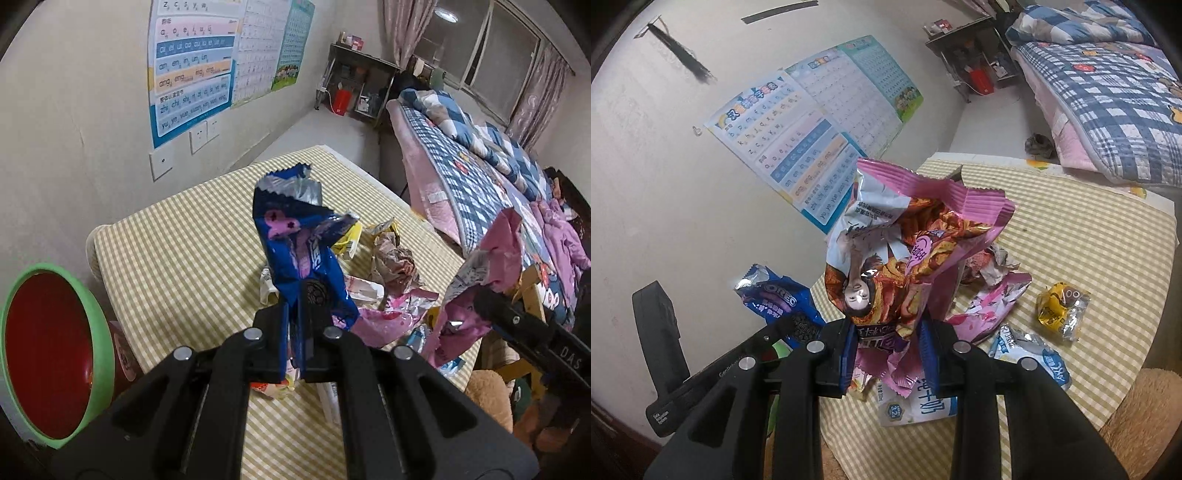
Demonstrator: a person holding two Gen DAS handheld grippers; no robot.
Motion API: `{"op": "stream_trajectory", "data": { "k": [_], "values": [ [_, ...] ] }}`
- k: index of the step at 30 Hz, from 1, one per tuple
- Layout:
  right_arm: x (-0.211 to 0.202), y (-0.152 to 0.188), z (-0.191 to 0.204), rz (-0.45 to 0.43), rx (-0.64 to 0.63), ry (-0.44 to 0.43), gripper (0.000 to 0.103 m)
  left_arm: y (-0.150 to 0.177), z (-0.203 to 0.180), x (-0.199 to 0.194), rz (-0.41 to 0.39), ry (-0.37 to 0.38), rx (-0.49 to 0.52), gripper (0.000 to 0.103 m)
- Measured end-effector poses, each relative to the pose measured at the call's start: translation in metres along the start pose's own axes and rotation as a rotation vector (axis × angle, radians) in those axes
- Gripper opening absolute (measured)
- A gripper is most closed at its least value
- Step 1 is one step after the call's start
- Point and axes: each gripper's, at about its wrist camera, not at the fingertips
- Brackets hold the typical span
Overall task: Collect trash
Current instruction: 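Carry the blue wrapper and pink bag over the bin and release both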
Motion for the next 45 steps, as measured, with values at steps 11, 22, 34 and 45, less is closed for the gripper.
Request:
{"op": "stream_trajectory", "data": {
  "k": [11, 22, 34, 45],
  "values": [
    [-0.008, 0.0, 0.014, -0.043, -0.033, -0.007, 0.029, -0.003, 0.013, -0.019, -0.048, -0.004, -0.023, 0.003],
    [0.015, 0.008, 0.028, 0.035, -0.074, -0.009, 0.029, 0.006, 0.032, -0.007, -0.015, -0.023, -0.057, 0.003],
    [0.024, 0.016, 0.041, 0.077, -0.122, -0.019, 0.03, 0.01, 0.054, -0.011, -0.02, -0.046, -0.105, 0.003],
    [0.024, 0.018, 0.05, 0.088, -0.167, -0.02, 0.03, 0.012, 0.072, -0.029, -0.04, -0.085, -0.114, 0.004]
  ]
}}
Point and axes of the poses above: each gripper's, at about its wrist camera, not at the fingertips, and x roughly the way its jaws point, z to its left, y to its underside, and after that the axes turned 4 degrees about x, right-handed
